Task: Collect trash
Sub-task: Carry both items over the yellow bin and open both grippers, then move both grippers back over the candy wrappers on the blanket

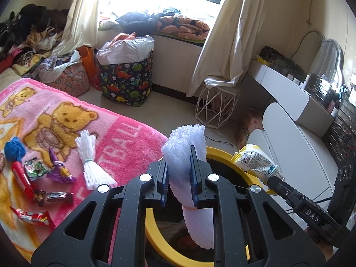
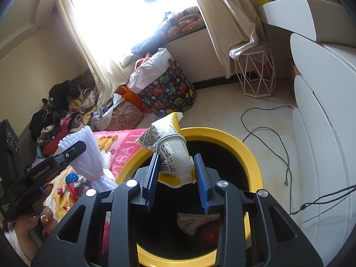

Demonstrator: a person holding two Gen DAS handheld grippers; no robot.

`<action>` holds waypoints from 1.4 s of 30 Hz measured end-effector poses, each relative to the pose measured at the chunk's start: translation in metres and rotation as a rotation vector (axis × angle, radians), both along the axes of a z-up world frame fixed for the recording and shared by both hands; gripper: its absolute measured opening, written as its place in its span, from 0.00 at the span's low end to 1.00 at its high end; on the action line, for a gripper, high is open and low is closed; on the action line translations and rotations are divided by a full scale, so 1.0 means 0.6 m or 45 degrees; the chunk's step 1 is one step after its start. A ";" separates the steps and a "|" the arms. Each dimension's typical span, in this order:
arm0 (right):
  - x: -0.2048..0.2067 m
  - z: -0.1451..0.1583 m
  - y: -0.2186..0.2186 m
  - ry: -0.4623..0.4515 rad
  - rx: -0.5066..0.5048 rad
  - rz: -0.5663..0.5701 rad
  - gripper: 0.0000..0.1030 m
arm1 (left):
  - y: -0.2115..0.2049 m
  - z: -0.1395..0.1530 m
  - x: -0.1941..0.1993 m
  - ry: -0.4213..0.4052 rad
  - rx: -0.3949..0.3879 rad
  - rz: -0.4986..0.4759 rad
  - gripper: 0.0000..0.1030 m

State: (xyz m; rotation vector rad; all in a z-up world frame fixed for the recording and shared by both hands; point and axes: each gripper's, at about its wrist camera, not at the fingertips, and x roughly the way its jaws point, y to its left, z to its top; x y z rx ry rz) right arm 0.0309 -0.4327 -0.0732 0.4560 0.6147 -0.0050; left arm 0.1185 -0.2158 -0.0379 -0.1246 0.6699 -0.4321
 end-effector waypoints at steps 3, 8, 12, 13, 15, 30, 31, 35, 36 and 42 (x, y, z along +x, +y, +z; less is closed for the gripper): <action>0.002 -0.007 -0.005 0.026 0.017 -0.014 0.32 | -0.005 -0.007 0.002 0.010 0.013 0.006 0.17; -0.001 -0.012 -0.006 0.050 0.040 -0.054 0.55 | 0.009 -0.008 0.000 0.024 -0.011 0.043 0.59; 0.000 -0.009 0.002 0.038 0.019 -0.056 0.60 | 0.024 0.000 -0.009 0.006 -0.035 0.071 0.88; -0.001 -0.006 0.004 0.031 0.013 -0.060 0.67 | 0.027 0.003 -0.011 -0.003 -0.037 0.077 0.89; 0.000 -0.003 0.009 0.019 0.005 -0.066 0.71 | 0.032 0.010 -0.018 -0.024 -0.036 0.085 0.89; -0.007 0.029 0.044 -0.094 -0.087 0.016 0.77 | 0.070 0.065 -0.046 -0.149 -0.069 0.112 0.89; -0.007 0.031 0.047 -0.099 -0.093 0.018 0.78 | 0.074 0.066 -0.047 -0.153 -0.066 0.116 0.89; -0.005 0.034 0.057 -0.103 -0.106 0.020 0.81 | 0.099 0.066 -0.049 -0.152 -0.070 0.144 0.89; -0.001 0.034 0.058 -0.104 -0.108 0.021 0.81 | 0.107 0.066 -0.050 -0.153 -0.071 0.153 0.89; 0.005 0.039 0.083 -0.109 -0.143 0.041 0.83 | 0.159 0.063 -0.053 -0.151 -0.081 0.228 0.89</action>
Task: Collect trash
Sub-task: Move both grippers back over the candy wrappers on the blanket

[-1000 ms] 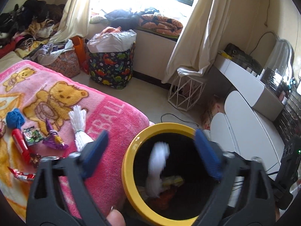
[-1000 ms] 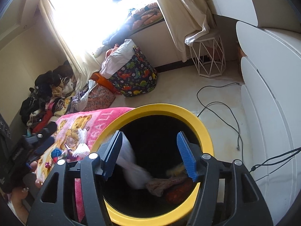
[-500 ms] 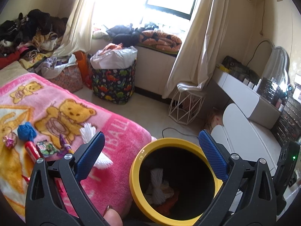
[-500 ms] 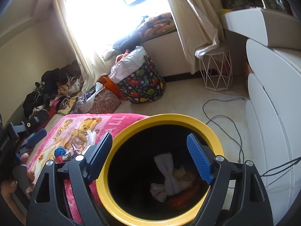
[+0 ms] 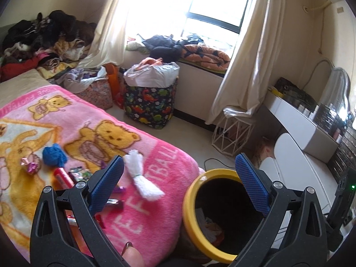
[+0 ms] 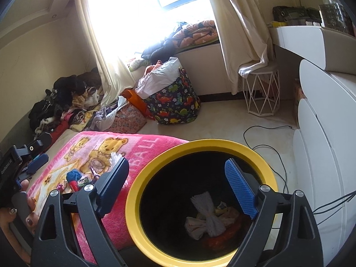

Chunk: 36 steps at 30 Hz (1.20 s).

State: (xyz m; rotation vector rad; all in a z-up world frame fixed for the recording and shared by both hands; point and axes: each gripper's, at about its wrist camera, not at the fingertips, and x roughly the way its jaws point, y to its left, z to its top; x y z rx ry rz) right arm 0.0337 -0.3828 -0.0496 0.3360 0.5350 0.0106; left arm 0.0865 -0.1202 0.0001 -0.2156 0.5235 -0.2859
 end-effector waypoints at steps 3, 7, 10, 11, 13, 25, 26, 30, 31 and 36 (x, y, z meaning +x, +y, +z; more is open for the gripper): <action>0.001 0.005 0.020 -0.009 -0.017 0.020 0.85 | 0.028 -0.003 0.004 0.007 -0.004 0.042 0.89; 0.003 0.012 0.050 -0.030 -0.040 0.057 0.87 | 0.065 -0.004 0.005 0.004 -0.014 0.100 0.89; 0.010 0.016 0.076 -0.033 -0.056 0.102 0.87 | 0.089 -0.006 0.006 0.009 -0.028 0.138 0.89; 0.009 0.018 0.082 -0.033 -0.061 0.112 0.87 | 0.096 -0.007 0.006 0.008 -0.032 0.151 0.89; 0.010 0.022 0.099 -0.040 -0.071 0.140 0.88 | 0.113 -0.008 0.006 0.010 -0.046 0.175 0.89; 0.030 0.032 0.191 -0.049 -0.117 0.285 0.90 | 0.194 -0.015 0.002 0.022 -0.099 0.286 0.89; 0.030 0.032 0.199 -0.046 -0.118 0.296 0.90 | 0.200 -0.016 0.002 0.023 -0.104 0.297 0.89; 0.041 0.032 0.236 -0.042 -0.136 0.359 0.90 | 0.232 -0.018 0.003 0.027 -0.125 0.348 0.89; 0.042 0.031 0.244 -0.042 -0.140 0.372 0.90 | 0.240 -0.019 0.003 0.027 -0.128 0.361 0.89; 0.057 0.024 0.296 -0.022 -0.166 0.470 0.90 | 0.280 -0.026 0.003 0.036 -0.142 0.430 0.89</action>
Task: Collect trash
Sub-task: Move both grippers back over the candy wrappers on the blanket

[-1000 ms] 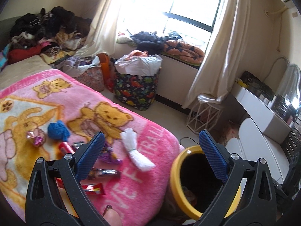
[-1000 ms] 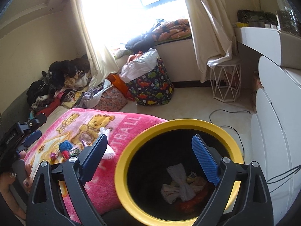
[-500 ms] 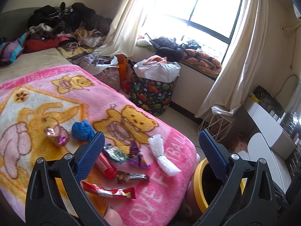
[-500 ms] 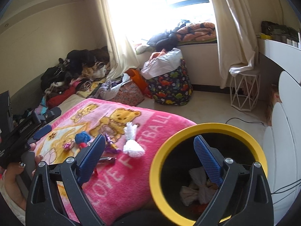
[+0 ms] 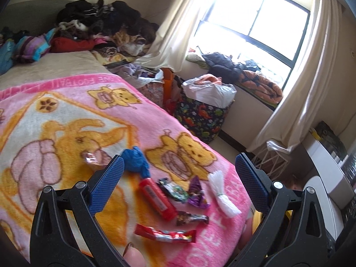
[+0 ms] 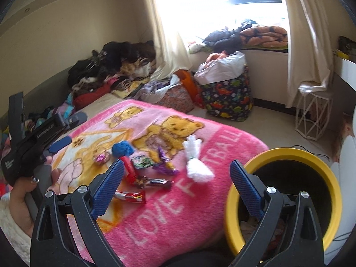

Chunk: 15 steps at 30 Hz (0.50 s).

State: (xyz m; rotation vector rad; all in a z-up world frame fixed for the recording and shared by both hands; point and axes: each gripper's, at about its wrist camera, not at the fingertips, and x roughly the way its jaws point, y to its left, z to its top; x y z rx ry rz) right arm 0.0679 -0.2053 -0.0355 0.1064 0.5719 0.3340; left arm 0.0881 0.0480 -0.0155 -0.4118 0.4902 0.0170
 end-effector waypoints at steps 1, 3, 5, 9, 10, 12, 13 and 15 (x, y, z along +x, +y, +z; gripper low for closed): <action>0.001 -0.002 0.007 0.005 -0.007 0.018 0.90 | 0.009 -0.002 0.001 0.003 -0.005 0.011 0.89; 0.003 -0.008 0.031 0.010 -0.030 0.069 0.90 | 0.023 -0.008 0.001 0.012 -0.011 0.039 0.89; 0.006 -0.014 0.052 0.013 -0.052 0.121 0.90 | 0.038 -0.012 -0.001 0.020 -0.015 0.063 0.89; 0.011 -0.029 0.088 0.031 -0.084 0.224 0.90 | 0.065 -0.023 -0.001 0.045 -0.021 0.109 0.89; 0.014 -0.034 0.100 0.037 -0.099 0.258 0.90 | 0.072 -0.026 0.000 0.053 -0.025 0.120 0.89; 0.018 -0.043 0.119 0.049 -0.125 0.309 0.89 | 0.088 -0.035 0.000 0.073 -0.033 0.135 0.89; 0.020 -0.048 0.128 0.054 -0.137 0.333 0.87 | 0.093 -0.039 0.001 0.087 -0.032 0.144 0.89; 0.027 -0.060 0.146 0.080 -0.166 0.384 0.82 | 0.106 -0.051 0.005 0.119 -0.033 0.166 0.89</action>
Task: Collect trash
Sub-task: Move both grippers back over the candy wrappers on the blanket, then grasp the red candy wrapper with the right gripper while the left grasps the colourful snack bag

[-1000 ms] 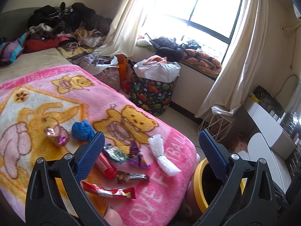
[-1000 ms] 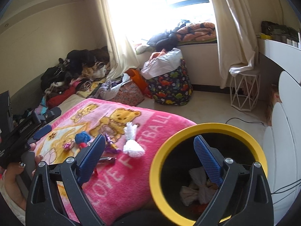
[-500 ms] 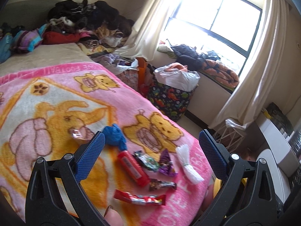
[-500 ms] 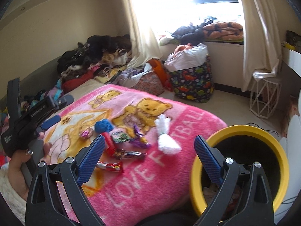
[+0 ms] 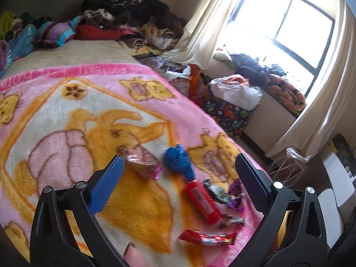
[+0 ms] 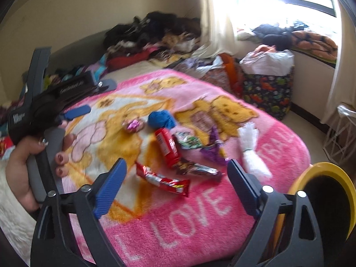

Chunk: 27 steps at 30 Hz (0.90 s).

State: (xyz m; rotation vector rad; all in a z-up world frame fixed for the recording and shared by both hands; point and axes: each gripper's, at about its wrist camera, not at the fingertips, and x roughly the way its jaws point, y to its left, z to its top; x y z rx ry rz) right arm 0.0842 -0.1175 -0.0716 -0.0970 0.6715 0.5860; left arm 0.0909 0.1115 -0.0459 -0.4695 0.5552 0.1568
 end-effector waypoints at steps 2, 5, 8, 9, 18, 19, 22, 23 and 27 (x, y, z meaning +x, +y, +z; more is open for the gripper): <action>0.007 -0.015 0.018 0.017 -0.040 0.037 0.78 | 0.012 -0.013 0.003 0.030 -0.015 0.014 0.89; 0.015 -0.034 0.040 0.034 -0.099 0.084 0.77 | 0.027 -0.035 0.008 0.075 -0.026 0.032 0.89; 0.022 -0.052 0.060 0.036 -0.154 0.127 0.76 | 0.039 -0.059 0.018 0.124 -0.054 0.037 0.89; 0.023 -0.059 0.067 0.041 -0.167 0.145 0.76 | 0.042 -0.068 0.022 0.146 -0.062 0.039 0.89; 0.044 -0.111 0.119 0.072 -0.313 0.232 0.69 | 0.069 -0.116 0.084 0.280 -0.171 0.045 0.86; 0.048 -0.119 0.125 0.076 -0.338 0.234 0.66 | 0.072 -0.120 0.091 0.293 -0.189 0.044 0.85; 0.061 -0.145 0.135 0.115 -0.405 0.223 0.60 | 0.082 -0.136 0.109 0.333 -0.234 0.052 0.81; 0.066 -0.155 0.137 0.134 -0.421 0.218 0.56 | 0.084 -0.141 0.114 0.347 -0.243 0.053 0.78; 0.070 -0.162 0.138 0.156 -0.401 0.238 0.37 | 0.091 -0.163 0.129 0.397 -0.280 0.064 0.66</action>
